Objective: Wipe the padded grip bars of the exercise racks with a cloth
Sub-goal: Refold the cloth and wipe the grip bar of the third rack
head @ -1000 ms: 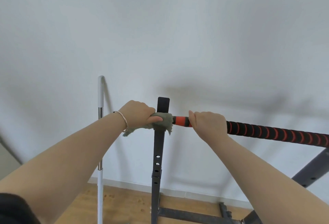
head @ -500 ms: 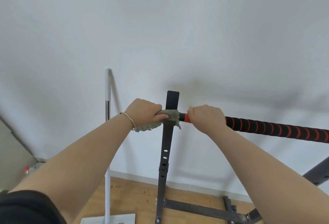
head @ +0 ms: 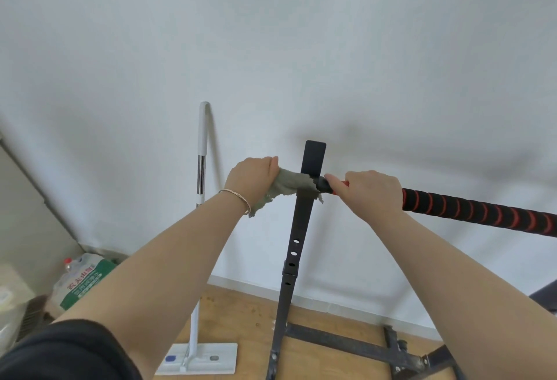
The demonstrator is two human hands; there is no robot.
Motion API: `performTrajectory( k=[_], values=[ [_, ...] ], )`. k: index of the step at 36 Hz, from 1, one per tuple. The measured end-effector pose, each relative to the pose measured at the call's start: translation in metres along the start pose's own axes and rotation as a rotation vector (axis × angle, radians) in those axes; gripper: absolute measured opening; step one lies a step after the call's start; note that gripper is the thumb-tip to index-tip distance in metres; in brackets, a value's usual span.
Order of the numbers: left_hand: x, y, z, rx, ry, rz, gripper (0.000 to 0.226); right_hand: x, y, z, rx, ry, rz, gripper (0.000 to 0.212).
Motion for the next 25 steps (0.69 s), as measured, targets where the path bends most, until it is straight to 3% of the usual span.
performTrajectory(
  k=[3,7,10,12,15,16,19,21,25],
  values=[
    [0.0,0.003,0.003,0.008,0.031,-0.021,0.016,0.0,0.0,0.001,0.017,0.042,0.036,0.02],
    [-0.006,0.0,0.006,0.045,0.038,0.005,0.046,0.001,0.003,0.004,-0.035,-0.02,-0.103,0.041],
    [-0.015,0.002,0.013,0.117,0.079,0.04,0.02,0.003,0.003,0.005,0.01,-0.024,-0.102,0.028],
    [-0.017,0.003,0.017,0.17,0.086,0.003,0.029,0.005,0.002,0.0,-0.022,-0.112,-0.215,0.057],
    [-0.019,0.004,0.021,0.245,0.141,-0.012,0.048,0.004,0.004,-0.003,-0.044,-0.1,-0.21,0.07],
    [-0.02,0.005,0.021,0.268,0.157,0.008,0.05,0.004,0.005,-0.002,-0.051,-0.043,-0.163,0.067],
    [-0.019,0.011,0.026,0.261,0.138,-0.008,0.042,0.005,0.007,0.001,-0.061,0.048,-0.04,0.03],
    [-0.024,0.019,0.03,0.252,0.167,0.002,0.037,0.005,0.009,0.002,-0.097,0.034,-0.038,0.029],
    [-0.049,0.038,0.042,0.347,0.331,0.237,0.046,0.004,0.011,0.001,-0.107,-0.015,-0.066,0.035]
  ],
)
Point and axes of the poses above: each hand's wrist, its own z-axis away from the middle knuckle, its own y-axis out of the back of the hand, x = y × z, the point moved 3 cm from there along -z, towards the middle knuckle, and after that the axes turned 14 degrees about -y, right-handed, at the moved point
